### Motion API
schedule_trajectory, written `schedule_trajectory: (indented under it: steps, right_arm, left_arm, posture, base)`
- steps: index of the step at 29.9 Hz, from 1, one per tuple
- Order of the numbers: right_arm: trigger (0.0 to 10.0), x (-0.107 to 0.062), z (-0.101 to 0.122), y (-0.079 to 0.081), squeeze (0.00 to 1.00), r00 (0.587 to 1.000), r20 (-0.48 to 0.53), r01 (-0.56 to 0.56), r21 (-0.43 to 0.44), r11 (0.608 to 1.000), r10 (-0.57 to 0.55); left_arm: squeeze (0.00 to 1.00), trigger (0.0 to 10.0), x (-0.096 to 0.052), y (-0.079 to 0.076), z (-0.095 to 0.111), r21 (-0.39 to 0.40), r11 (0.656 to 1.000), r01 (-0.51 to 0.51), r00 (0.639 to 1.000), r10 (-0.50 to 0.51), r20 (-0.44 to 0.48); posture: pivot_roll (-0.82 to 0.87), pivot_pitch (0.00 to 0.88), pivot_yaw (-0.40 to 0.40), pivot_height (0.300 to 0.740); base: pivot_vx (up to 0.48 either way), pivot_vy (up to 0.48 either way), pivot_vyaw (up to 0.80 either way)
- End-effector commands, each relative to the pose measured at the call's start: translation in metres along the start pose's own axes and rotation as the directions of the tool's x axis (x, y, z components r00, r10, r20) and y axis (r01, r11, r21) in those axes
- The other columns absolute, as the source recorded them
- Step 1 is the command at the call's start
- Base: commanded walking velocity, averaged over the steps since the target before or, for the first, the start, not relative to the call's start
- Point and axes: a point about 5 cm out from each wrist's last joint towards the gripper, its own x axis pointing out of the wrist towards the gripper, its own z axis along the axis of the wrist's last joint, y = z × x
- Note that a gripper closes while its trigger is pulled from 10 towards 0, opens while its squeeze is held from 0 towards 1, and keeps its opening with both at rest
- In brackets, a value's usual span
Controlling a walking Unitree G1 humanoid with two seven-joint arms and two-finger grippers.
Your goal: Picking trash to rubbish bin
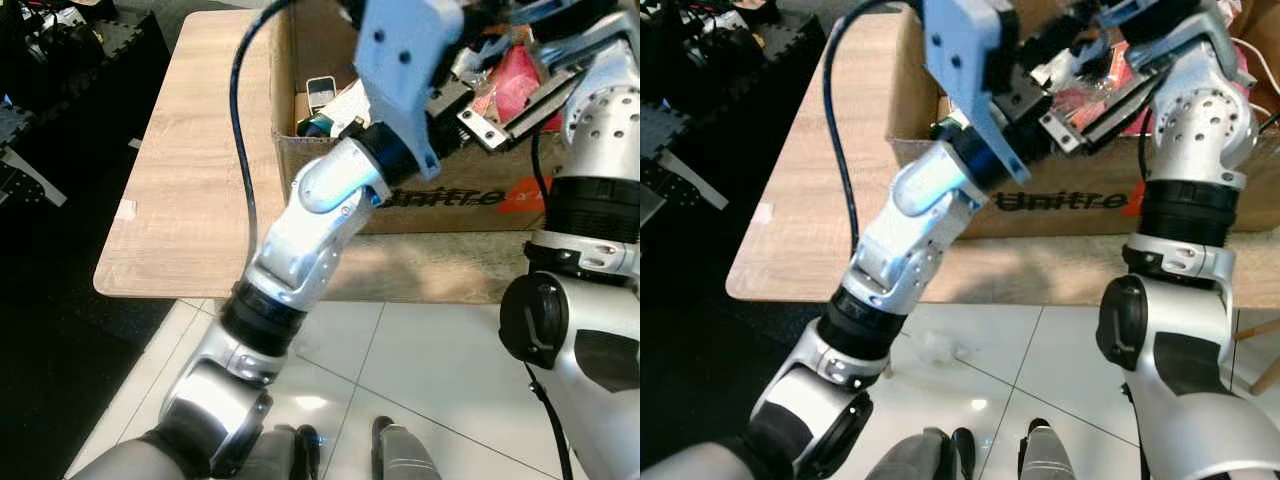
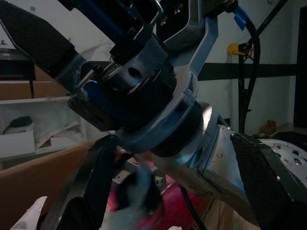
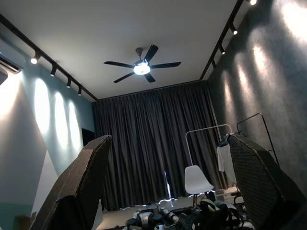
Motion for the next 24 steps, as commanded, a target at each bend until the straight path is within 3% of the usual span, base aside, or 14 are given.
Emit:
schedule_trajectory:
  steps: [1,5,13,18,21,24]
  right_arm:
    - [10.0,0.007,0.003,0.006,0.0,0.999,0.012,-0.038,-0.014,0.999,0.039]
    - [10.0,0.01,0.004,0.009,0.0,0.998,0.022,-0.059,-0.005,0.998,0.059]
    - [10.0,0.011,0.003,0.012,0.0,0.996,0.011,-0.086,0.001,0.996,0.086]
    - [10.0,0.008,0.007,0.011,0.0,0.998,0.009,-0.068,-0.024,0.997,0.069]
    - [10.0,0.005,0.013,0.013,0.0,0.997,0.023,-0.075,-0.025,0.997,0.075]
    - [10.0,0.005,0.014,0.017,0.0,0.995,0.019,-0.101,-0.01,0.995,0.101]
  left_arm:
    - [0.0,10.0,0.003,-0.015,-0.006,-0.042,0.999,0.019,1.0,-0.019,0.017]
    - [0.0,10.0,0.004,-0.02,-0.014,0.013,1.0,0.022,1.0,-0.022,-0.021]
    - [0.0,10.0,0.004,-0.015,-0.015,0.04,0.999,-0.019,0.999,0.02,-0.025]
    - [0.0,10.0,-0.001,0.006,-0.012,0.092,0.985,-0.145,0.989,0.148,-0.029]
    - [0.0,10.0,-0.011,0.033,-0.012,0.138,0.953,-0.27,0.96,0.277,-0.038]
    - [0.0,10.0,-0.014,0.041,-0.012,0.136,0.947,-0.291,0.954,0.299,-0.036]
  posture:
    - [-0.11,0.275,0.141,0.74]
    - [-0.11,0.274,0.143,0.74]
    - [-0.11,0.274,0.143,0.74]
    - [-0.11,0.274,0.144,0.74]
    - [-0.11,0.274,0.144,0.74]
    - [-0.11,0.274,0.144,0.74]
  base:
    - [0.0,0.0,0.0]
    - [0.0,0.0,0.0]
    - [0.0,0.0,0.0]
    - [0.0,0.0,0.0]
    - [0.0,0.0,0.0]
    - [0.0,0.0,0.0]
